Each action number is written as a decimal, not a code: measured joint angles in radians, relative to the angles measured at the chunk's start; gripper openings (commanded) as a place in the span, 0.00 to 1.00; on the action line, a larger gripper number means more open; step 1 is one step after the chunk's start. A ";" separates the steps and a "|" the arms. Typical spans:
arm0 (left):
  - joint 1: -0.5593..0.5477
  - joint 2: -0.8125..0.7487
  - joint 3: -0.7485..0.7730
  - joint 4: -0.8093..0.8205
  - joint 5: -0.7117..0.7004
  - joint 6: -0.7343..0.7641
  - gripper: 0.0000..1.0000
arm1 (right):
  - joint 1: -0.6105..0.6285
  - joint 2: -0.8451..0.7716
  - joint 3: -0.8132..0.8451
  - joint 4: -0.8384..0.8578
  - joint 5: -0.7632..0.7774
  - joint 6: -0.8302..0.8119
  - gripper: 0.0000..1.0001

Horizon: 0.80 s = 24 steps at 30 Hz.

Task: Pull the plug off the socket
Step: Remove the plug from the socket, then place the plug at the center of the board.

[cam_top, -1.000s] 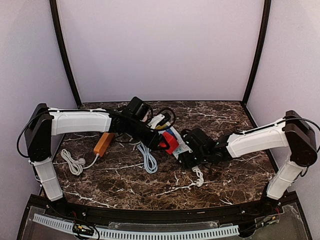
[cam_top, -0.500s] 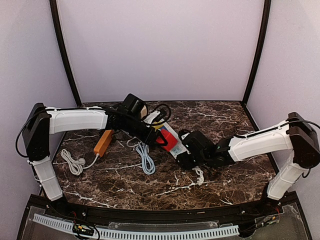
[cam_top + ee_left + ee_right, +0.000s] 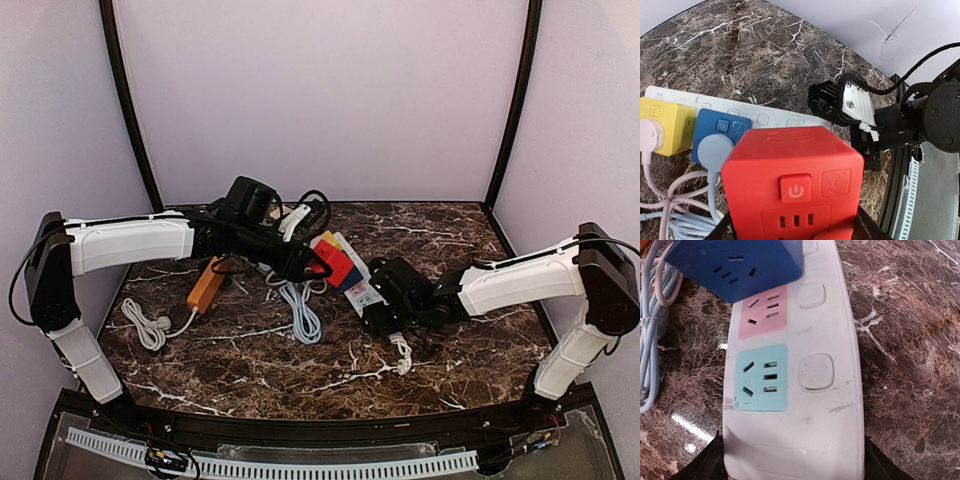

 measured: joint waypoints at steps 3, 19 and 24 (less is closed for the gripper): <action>0.000 -0.005 -0.002 -0.003 -0.023 0.003 0.01 | -0.024 -0.002 0.000 -0.014 -0.008 0.020 0.00; 0.016 -0.370 -0.322 -0.031 -0.251 -0.180 0.01 | -0.152 -0.027 -0.007 -0.035 -0.015 0.030 0.00; 0.018 -0.486 -0.458 -0.097 -0.332 -0.277 0.01 | -0.158 -0.032 -0.010 -0.029 -0.018 0.019 0.00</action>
